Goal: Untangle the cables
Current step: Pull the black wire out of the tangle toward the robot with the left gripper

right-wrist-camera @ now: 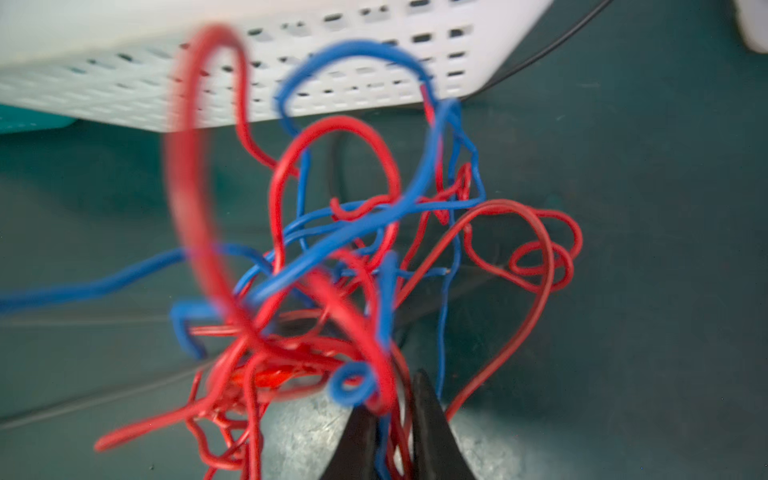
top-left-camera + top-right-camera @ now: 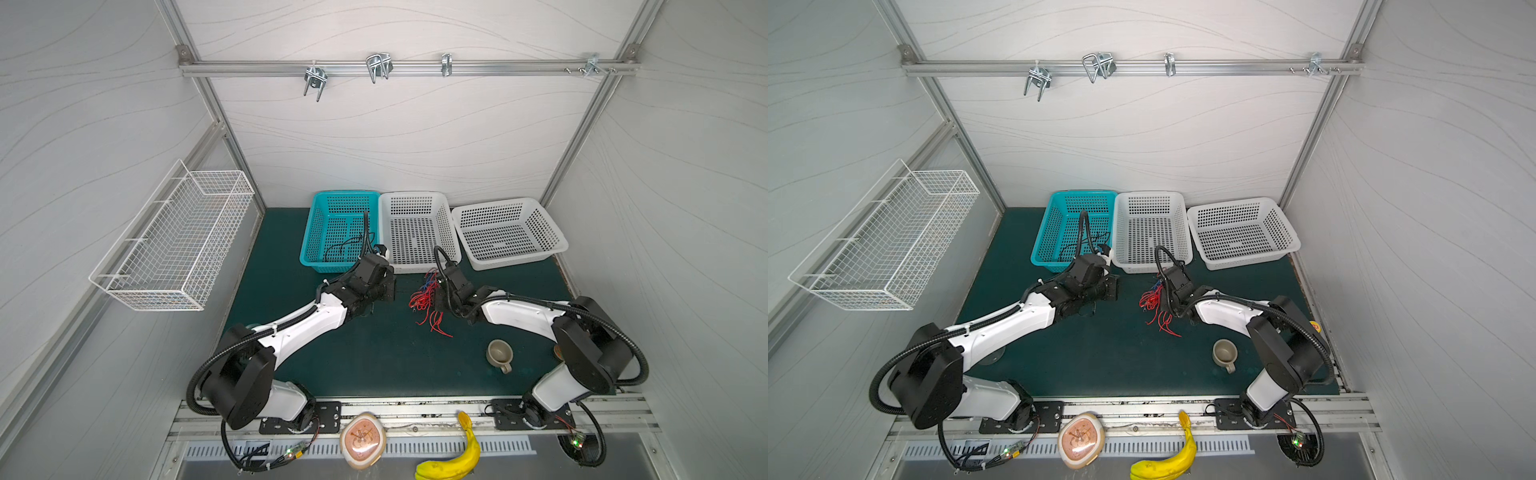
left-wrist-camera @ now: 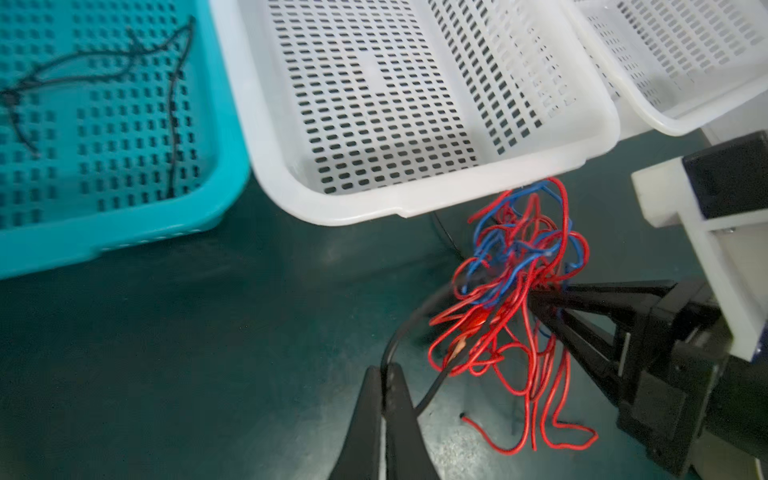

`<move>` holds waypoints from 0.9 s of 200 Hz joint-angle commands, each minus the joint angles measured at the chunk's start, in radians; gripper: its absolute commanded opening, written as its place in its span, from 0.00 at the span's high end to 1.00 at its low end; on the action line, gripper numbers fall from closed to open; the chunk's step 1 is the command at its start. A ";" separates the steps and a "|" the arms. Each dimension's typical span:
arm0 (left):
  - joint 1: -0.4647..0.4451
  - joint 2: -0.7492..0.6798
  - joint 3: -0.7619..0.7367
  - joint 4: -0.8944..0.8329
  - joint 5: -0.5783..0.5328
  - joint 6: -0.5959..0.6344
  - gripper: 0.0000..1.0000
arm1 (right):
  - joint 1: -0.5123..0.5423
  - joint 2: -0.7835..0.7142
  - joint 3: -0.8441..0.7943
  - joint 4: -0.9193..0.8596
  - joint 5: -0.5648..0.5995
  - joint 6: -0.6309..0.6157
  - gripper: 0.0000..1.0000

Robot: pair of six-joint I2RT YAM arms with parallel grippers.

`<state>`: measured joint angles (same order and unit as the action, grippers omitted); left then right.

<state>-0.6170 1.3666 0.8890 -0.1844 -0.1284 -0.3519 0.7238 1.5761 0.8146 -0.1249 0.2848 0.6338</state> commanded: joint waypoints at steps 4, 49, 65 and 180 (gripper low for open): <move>0.008 -0.084 0.060 -0.098 -0.183 0.044 1.00 | -0.027 -0.036 -0.036 -0.085 0.077 0.039 0.85; 0.011 -0.227 0.072 -0.153 -0.263 0.097 1.00 | -0.052 -0.099 -0.085 -0.108 0.109 0.051 0.86; 0.010 -0.273 0.084 -0.175 -0.275 0.115 1.00 | -0.061 -0.121 -0.104 -0.113 0.115 0.053 0.85; 0.011 -0.569 0.106 -0.204 -0.298 0.151 1.00 | -0.102 -0.215 -0.189 -0.127 0.173 0.070 0.84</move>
<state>-0.6102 0.8398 0.9432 -0.3958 -0.3733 -0.2150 0.6357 1.3895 0.6437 -0.2104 0.4137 0.6804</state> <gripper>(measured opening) 0.051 0.163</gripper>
